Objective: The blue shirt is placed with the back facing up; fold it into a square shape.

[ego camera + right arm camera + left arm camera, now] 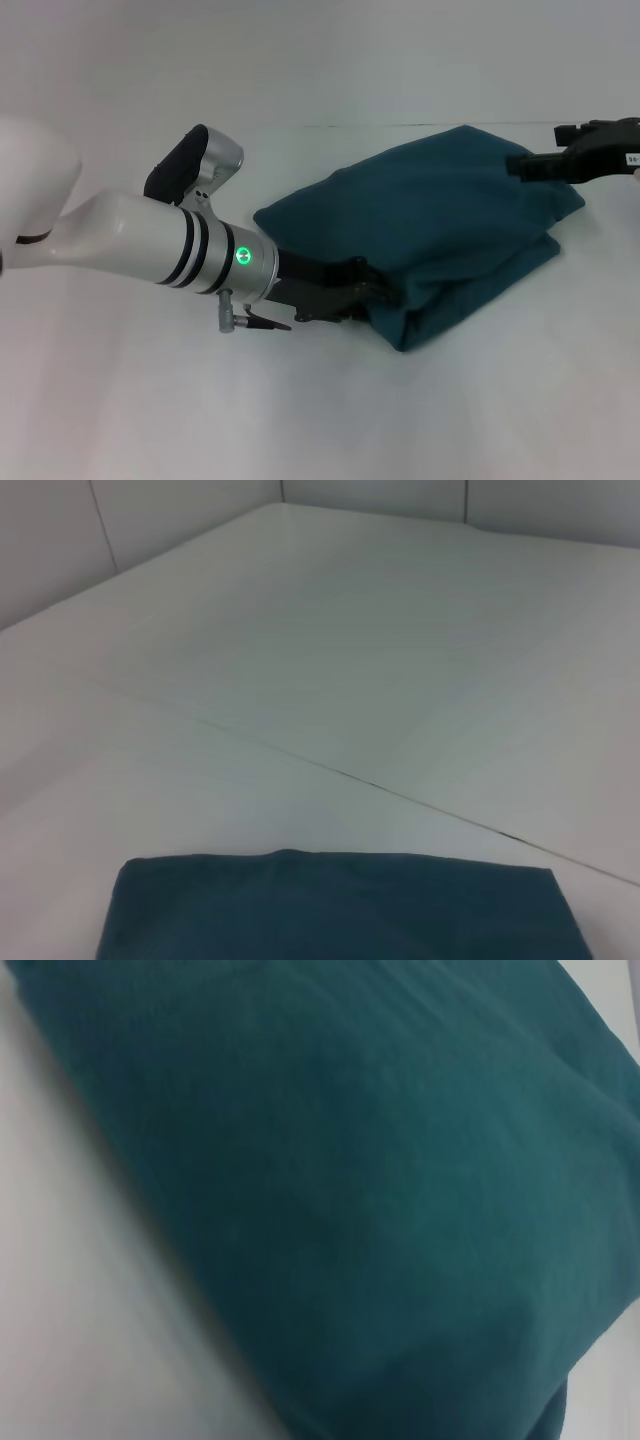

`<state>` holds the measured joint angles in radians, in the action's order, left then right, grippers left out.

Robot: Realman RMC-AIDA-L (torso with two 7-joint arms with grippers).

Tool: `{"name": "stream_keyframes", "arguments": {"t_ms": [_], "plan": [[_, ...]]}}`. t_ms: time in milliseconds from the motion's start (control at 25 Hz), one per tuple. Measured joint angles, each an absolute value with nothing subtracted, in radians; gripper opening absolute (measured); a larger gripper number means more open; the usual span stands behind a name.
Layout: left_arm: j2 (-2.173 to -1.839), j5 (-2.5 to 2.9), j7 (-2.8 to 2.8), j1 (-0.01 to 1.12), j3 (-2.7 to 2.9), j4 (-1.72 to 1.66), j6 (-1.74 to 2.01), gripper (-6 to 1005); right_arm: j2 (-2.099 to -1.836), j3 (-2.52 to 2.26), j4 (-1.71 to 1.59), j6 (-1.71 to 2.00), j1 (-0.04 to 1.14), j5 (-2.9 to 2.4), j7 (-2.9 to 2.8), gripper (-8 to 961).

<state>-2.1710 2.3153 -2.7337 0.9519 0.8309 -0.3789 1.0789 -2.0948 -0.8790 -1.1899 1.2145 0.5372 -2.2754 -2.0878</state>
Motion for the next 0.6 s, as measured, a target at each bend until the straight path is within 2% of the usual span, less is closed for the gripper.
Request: {"name": "stream_keyframes", "arguments": {"t_ms": [240, 480, 600], "plan": [[-2.172, 2.308, -2.748, 0.966, 0.840, -0.367, 1.060, 396, -2.092, -0.878, -1.175, 1.212, 0.531, -2.264, -2.067, 925], [-2.171, 2.308, -2.749, 0.978, 0.857, -0.351, 1.044, 161, -2.095, -0.877, -1.173, 1.212, 0.519, -2.259, -2.050, 925], [-2.171, 2.309, -2.748, 0.974, 0.863, -0.354, 1.043, 130, -2.094, -0.871, -1.163, 1.209, 0.512, -2.237, -2.030, 925]]}}
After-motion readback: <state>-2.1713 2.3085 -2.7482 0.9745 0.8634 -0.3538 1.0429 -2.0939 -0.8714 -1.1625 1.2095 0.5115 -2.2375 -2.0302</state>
